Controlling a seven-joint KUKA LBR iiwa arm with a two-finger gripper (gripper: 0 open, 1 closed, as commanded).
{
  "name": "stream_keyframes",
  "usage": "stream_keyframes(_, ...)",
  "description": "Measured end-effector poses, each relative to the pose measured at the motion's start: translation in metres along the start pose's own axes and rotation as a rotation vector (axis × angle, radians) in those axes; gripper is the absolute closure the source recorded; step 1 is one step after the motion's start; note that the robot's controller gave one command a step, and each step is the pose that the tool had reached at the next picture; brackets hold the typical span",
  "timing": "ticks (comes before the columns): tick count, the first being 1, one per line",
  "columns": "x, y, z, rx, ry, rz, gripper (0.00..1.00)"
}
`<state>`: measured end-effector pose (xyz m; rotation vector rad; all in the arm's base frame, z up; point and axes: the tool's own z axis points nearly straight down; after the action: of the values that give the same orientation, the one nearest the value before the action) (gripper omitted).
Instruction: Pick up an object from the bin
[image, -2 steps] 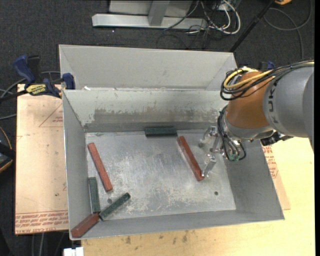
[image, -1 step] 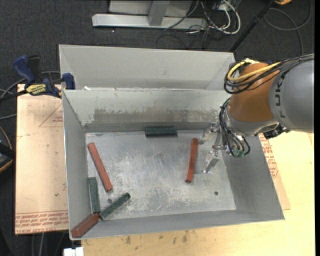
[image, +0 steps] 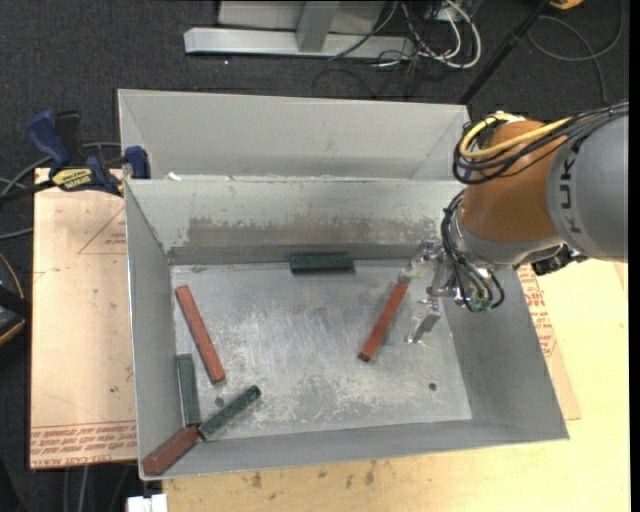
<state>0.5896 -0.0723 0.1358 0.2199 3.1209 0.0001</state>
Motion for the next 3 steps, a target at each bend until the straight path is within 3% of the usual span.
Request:
stream_keyframes(1,-0.005,0.042,0.058,0.003,0.009,-0.403,1.0)
stream_keyframes(2,-0.005,0.043,0.058,0.003,0.008,-0.403,1.0)
stream_keyframes(3,0.014,0.03,-0.058,-0.002,0.01,-0.373,1.0)
